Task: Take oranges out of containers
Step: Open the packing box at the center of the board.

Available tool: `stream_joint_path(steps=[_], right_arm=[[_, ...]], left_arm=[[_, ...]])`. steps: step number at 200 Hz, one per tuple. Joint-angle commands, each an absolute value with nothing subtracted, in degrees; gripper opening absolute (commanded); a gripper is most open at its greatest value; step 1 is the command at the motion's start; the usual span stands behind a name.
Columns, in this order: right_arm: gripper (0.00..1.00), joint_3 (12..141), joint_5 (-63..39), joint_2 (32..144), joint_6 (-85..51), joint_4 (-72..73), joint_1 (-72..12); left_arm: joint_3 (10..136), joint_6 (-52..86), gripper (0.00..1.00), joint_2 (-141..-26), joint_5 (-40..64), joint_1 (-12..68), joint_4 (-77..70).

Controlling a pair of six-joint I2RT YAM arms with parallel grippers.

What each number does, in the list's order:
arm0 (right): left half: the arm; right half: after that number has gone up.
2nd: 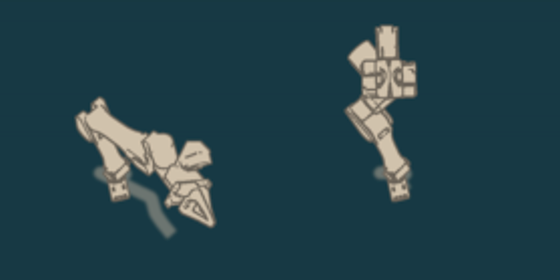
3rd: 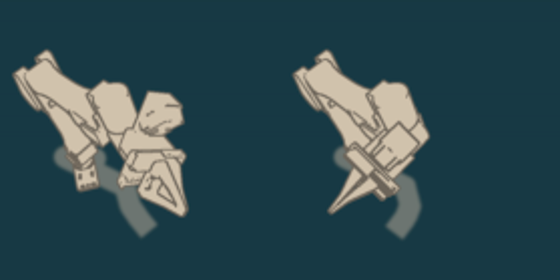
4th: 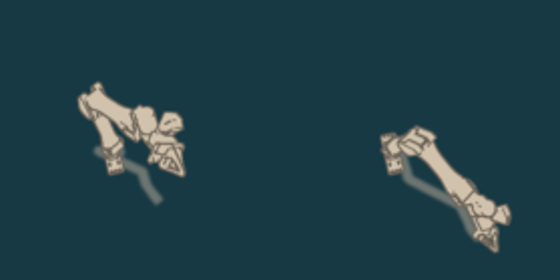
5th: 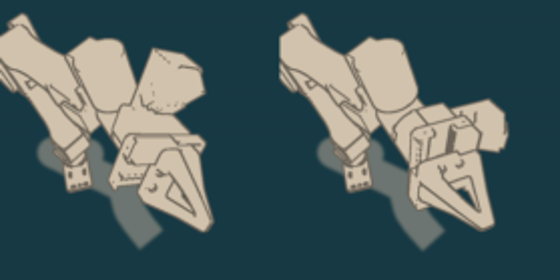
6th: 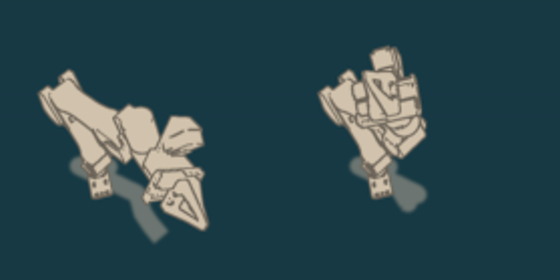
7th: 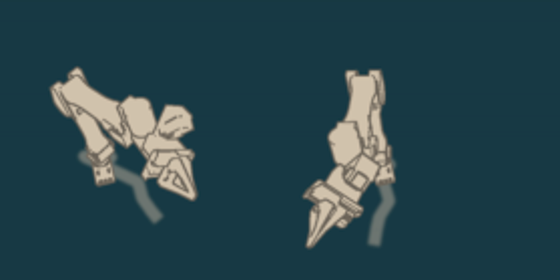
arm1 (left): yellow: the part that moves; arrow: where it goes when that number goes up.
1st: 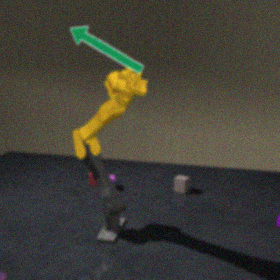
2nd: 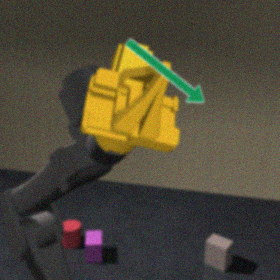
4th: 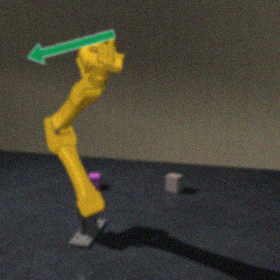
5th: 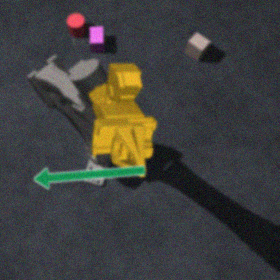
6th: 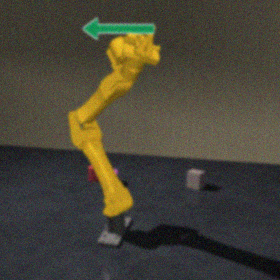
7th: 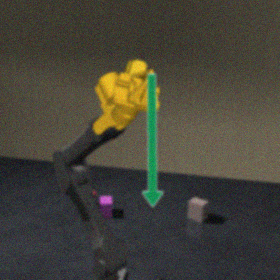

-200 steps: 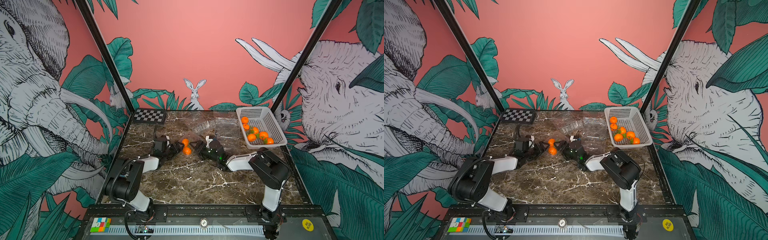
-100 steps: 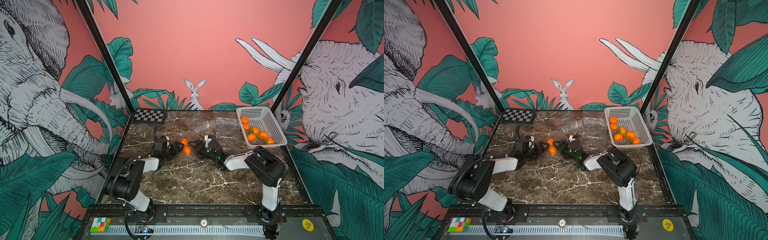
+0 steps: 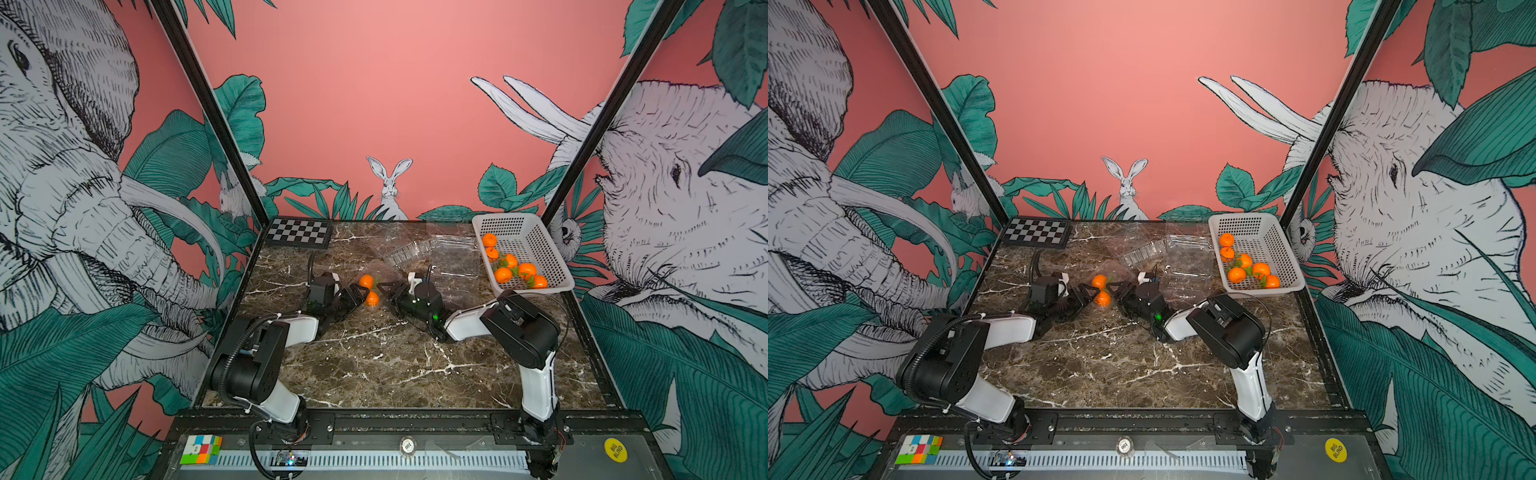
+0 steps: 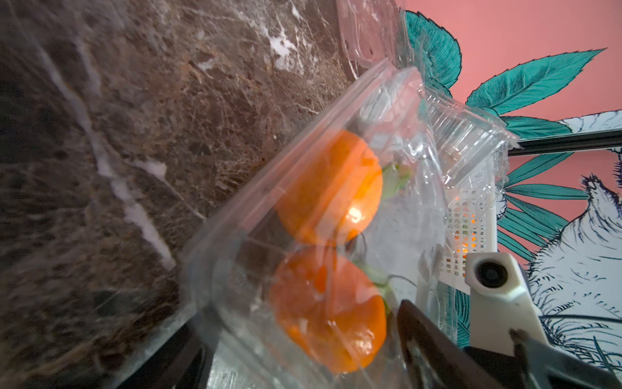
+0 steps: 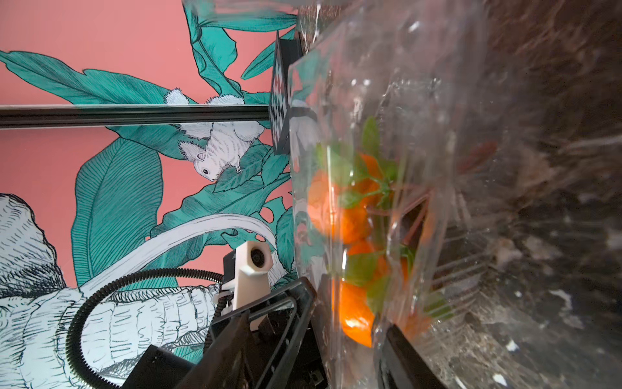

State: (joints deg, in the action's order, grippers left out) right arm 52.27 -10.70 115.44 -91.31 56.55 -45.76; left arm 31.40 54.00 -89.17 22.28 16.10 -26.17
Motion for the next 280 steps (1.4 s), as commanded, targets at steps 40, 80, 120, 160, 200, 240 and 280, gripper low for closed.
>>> stream_joint_path(steps=[40, 80, 120, 160, 200, 240, 280], right_arm=[[0.52, 55.1, -8.7, 119.2, -93.3, 65.6, -46.1], [0.41, 55.2, -7.3, 121.1, -94.4, 68.6, -46.1], [0.37, 56.5, -7.3, 122.4, -94.6, 69.0, -46.1], [0.37, 57.0, -7.6, 122.9, -91.6, 68.1, -46.1], [0.37, 58.8, -11.3, 124.3, -87.8, 65.1, -46.1], [0.37, 58.7, -12.3, 124.4, -86.0, 62.3, -45.8], [0.37, 59.1, -13.3, 122.8, -82.6, 57.9, -45.4]], left_arm=[[30.1, 55.1, 0.85, -88.2, 22.6, 16.6, -27.5], [29.8, 55.3, 0.84, -88.6, 22.7, 16.6, -28.0], [29.8, 55.4, 0.85, -88.8, 22.7, 16.6, -28.3], [30.0, 55.3, 0.85, -88.9, 22.9, 16.6, -28.1], [30.1, 55.0, 0.84, -88.5, 23.0, 16.6, -27.6], [31.3, 54.3, 0.89, -84.8, 23.2, 15.4, -24.6], [40.7, 42.5, 0.99, -73.5, 15.2, 14.1, 3.2]])
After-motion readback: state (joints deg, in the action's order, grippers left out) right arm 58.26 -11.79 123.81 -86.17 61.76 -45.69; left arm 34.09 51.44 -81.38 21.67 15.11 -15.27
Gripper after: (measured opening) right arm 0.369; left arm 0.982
